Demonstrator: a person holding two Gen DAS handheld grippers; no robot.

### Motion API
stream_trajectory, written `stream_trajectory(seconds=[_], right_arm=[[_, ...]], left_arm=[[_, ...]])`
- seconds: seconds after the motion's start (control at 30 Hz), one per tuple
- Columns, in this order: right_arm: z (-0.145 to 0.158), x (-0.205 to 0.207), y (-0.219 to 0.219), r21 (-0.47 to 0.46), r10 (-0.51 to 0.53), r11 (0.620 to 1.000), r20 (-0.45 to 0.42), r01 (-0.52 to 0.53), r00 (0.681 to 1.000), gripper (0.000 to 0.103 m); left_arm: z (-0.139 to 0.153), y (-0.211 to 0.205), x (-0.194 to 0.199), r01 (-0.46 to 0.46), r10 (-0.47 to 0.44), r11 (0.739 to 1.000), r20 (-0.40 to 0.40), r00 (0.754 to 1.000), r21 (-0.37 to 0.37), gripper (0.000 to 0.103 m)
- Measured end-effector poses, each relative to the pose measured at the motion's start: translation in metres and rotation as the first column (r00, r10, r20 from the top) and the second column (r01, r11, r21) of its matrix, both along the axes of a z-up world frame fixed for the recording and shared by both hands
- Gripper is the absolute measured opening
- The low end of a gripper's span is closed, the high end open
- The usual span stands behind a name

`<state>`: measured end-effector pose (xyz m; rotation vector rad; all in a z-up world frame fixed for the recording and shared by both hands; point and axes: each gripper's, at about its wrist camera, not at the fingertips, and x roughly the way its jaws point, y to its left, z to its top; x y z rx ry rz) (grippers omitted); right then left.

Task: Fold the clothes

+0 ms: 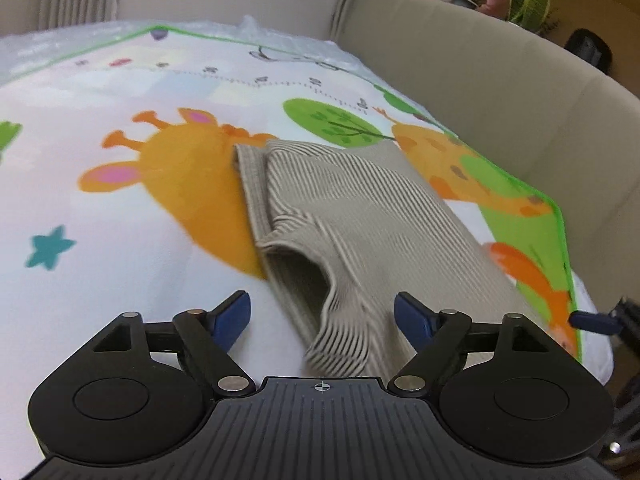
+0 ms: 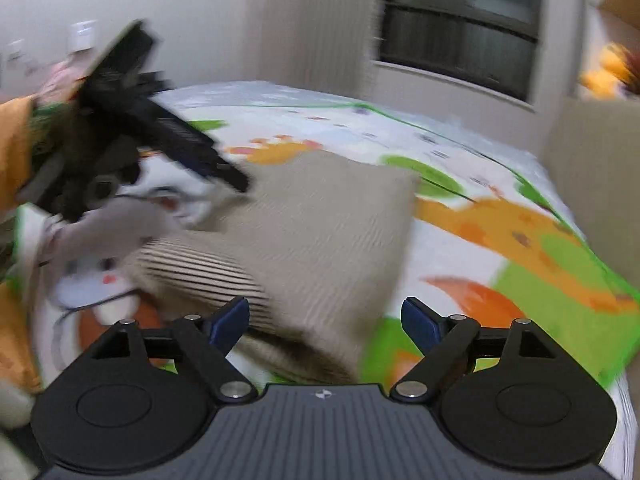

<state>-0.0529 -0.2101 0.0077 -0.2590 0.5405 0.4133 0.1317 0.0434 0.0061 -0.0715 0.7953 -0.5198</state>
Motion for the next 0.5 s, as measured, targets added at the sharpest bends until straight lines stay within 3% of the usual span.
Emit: stream_trajectory(seconds=[0.1,0.23,0.27,0.33,0.43,0.5], right_arm=[[-0.011,-0.010,0.036,-0.122,0.144,0.983,0.044,-0.138,0.989,0.084],[-0.032,-0.013,0.075,-0.316,0.290,0.916,0.091,-0.249,0.953,0.083],[-0.030,-0.007,0.074,-0.291,0.284,0.923,0.079,-0.250,0.956,0.080],[-0.024,0.007,0.072,-0.231,0.268,0.940,0.050,-0.250,0.962,0.056],[-0.008,0.036,0.042,0.024,0.184,0.983,-0.050,-0.183,0.982,0.052],[0.003,0.056,0.022,0.189,0.140,0.975,-0.127,-0.115,0.982,0.047]], left_arm=[[0.006,-0.001,-0.009,0.018,-0.020,0.999,0.044,0.999,0.045,0.090],[0.018,-0.006,-0.029,0.087,-0.099,0.991,0.124,0.987,0.103,0.097],[0.021,-0.007,-0.036,0.104,-0.122,0.987,0.152,0.981,0.124,0.097],[0.027,-0.009,-0.051,0.144,-0.179,0.975,0.213,0.961,0.169,0.101],[0.029,-0.015,-0.078,0.235,-0.309,0.938,0.306,0.901,0.255,0.103],[0.026,-0.024,-0.097,0.300,-0.413,0.894,0.349,0.841,0.334,0.103]])
